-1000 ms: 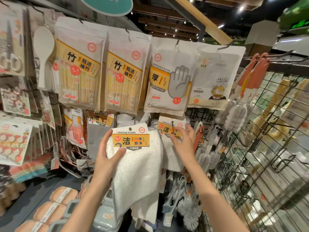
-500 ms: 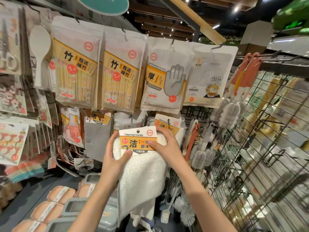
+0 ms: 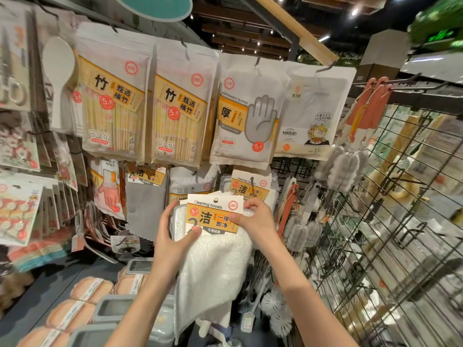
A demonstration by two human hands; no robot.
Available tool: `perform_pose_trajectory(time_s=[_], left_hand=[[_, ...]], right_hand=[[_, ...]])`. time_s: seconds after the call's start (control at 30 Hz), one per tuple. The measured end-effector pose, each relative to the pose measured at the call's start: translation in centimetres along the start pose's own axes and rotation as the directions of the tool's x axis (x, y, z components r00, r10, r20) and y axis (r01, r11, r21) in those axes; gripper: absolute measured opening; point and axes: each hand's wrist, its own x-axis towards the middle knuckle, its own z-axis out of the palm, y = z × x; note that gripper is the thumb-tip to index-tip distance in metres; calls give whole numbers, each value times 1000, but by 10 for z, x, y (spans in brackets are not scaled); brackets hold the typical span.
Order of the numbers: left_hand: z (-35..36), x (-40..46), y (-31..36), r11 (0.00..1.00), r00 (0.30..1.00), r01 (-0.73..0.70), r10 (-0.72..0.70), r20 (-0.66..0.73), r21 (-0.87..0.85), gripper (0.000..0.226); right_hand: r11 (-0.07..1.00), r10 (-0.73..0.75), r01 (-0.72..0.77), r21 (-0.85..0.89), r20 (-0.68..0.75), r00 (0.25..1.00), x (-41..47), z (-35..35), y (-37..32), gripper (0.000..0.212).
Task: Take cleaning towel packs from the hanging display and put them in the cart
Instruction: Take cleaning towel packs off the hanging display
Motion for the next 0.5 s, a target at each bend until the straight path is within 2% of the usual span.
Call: perform_pose_trajectory(time_s=[0.13,0.3,0.5], left_hand=[[-1,0,4,1000,999,14,-14,40,-2,63],[-3,0,9,999,995,-38,38,95,-1,52],[0,2,6,999,998,-37,35,48,36,30]], right_hand=[[999,-35,36,28,-13,999,0,-6,-1,34],[986,-48,46,157,9,999,5,-17,-1,35],[967,-79,90,238,-57,995,8,-18,1,35]])
